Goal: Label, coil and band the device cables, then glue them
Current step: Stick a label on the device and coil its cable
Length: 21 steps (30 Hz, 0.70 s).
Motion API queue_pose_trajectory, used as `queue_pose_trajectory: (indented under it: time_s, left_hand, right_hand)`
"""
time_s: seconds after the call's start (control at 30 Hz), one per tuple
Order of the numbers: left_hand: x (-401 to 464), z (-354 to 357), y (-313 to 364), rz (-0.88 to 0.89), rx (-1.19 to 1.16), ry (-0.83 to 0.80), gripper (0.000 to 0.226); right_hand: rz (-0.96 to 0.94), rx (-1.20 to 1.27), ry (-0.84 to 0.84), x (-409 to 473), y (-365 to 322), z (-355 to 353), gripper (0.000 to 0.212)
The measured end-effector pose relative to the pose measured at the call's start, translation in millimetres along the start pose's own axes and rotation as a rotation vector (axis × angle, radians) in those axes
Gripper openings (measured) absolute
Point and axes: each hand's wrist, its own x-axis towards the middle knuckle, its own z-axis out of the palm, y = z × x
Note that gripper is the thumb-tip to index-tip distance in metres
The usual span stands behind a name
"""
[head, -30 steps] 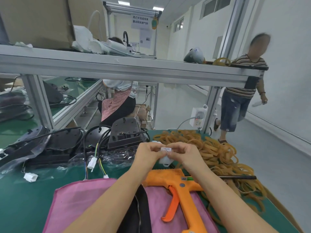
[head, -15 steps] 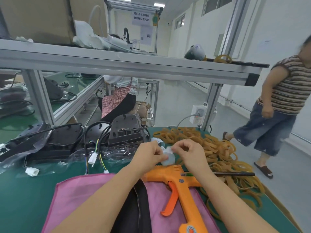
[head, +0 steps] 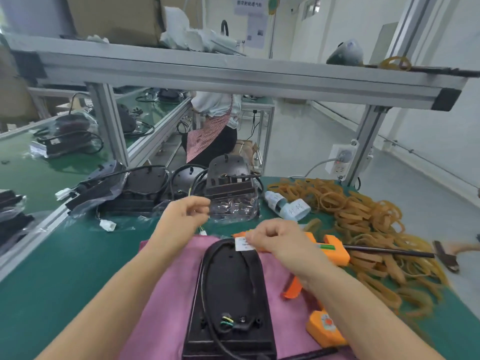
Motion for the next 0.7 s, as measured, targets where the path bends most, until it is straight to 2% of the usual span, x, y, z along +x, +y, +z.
queue_pose_trajectory:
  time_s: [0.07, 0.23, 0.4, 0.5, 0.7]
  left_hand:
    - [-19.6, -2.1, -11.8, -0.066, -0.047, 0.015, 0.031]
    - [-45.2, 8.7, -27.9, -0.156, -0.105, 0.015, 0.037]
    - [-51.7, 21.0, -33.2, -0.156, -0.151, -0.038, 0.035]
    - [-53.4, 29.9, -33.9, -0.151, -0.152, -0.082, 0.044]
    - [-54.2, 34.1, -39.2, -0.124, -0.064, -0.044, 0.043]
  right_hand:
    - [0.002, -0.078, -0.001, 0.3, 2.0, 15.3, 0.036]
    - [0.105, -0.208, 0.066, -2.5, 13.7, 34.1, 0.029]
    - [0.148, -0.311, 0.125, -5.1, 16.9, 42.0, 0.021]
    - [0.128, -0.431, 0.178, -6.4, 20.4, 49.1, 0.015]
    - [0.054, -0.545, 0.307, -7.4, 31.0, 59.6, 0.017]
